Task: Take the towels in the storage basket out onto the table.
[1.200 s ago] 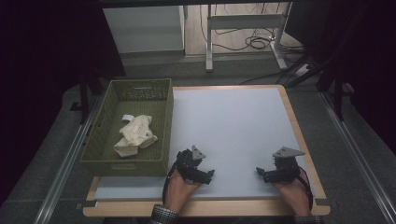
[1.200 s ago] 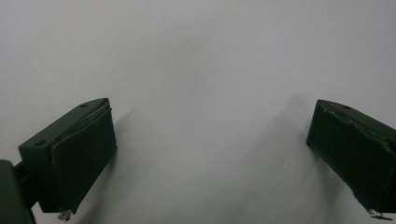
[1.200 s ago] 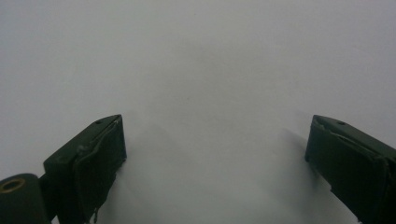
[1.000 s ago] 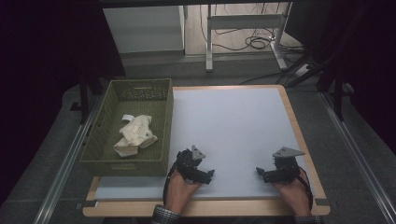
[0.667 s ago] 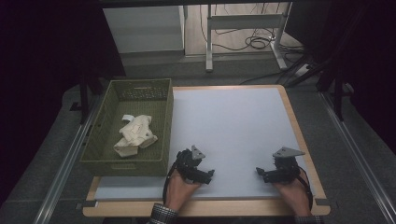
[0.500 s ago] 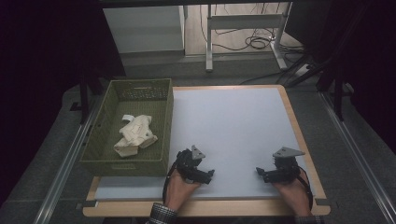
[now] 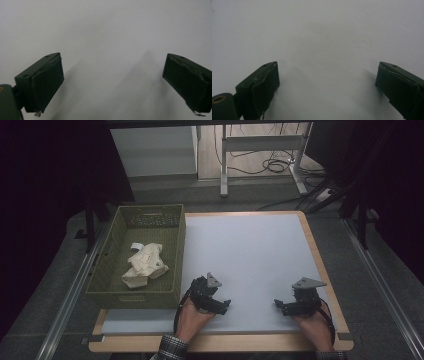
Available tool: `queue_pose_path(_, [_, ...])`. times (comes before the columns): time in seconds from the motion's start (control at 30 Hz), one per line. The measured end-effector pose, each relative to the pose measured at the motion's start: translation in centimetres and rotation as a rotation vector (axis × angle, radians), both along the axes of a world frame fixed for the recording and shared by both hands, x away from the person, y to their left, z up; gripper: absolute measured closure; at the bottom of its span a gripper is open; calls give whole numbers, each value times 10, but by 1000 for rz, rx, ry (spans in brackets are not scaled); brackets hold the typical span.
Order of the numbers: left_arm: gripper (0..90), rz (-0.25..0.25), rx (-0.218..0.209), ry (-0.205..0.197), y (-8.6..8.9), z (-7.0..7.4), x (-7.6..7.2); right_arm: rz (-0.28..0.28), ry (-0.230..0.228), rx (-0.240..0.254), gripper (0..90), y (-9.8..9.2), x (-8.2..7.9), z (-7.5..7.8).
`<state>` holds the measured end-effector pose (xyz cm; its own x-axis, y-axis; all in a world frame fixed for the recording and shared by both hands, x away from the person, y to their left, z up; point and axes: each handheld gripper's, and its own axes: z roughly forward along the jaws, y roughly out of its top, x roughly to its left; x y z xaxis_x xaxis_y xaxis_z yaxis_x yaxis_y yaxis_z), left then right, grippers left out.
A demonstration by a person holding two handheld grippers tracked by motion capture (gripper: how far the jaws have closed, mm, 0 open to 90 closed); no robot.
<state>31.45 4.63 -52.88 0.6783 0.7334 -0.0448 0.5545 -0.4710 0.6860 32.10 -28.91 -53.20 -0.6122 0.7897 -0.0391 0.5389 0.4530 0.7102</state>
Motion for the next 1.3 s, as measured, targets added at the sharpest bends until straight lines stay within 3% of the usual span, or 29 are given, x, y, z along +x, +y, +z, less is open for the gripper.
queue_pose_path(0.23, [35,-18,-4,3,-2,13,3,0,0,0,53,0,0,0])
queue_pose_path(0.73, [31,-64,-22,1,-6,60,19,-1,1,2,53,0,0,0])
queue_pose_path(0.83, [31,-62,-20,-6,-2,75,25,1,-1,1,53,0,0,0])
queue_pose_path(1.0, [31,-62,-38,4,4,86,32,1,-2,0,53,0,0,0])
queue_pose_path(1.3, [32,-29,-10,-7,29,114,50,1,-3,2,53,0,0,0])
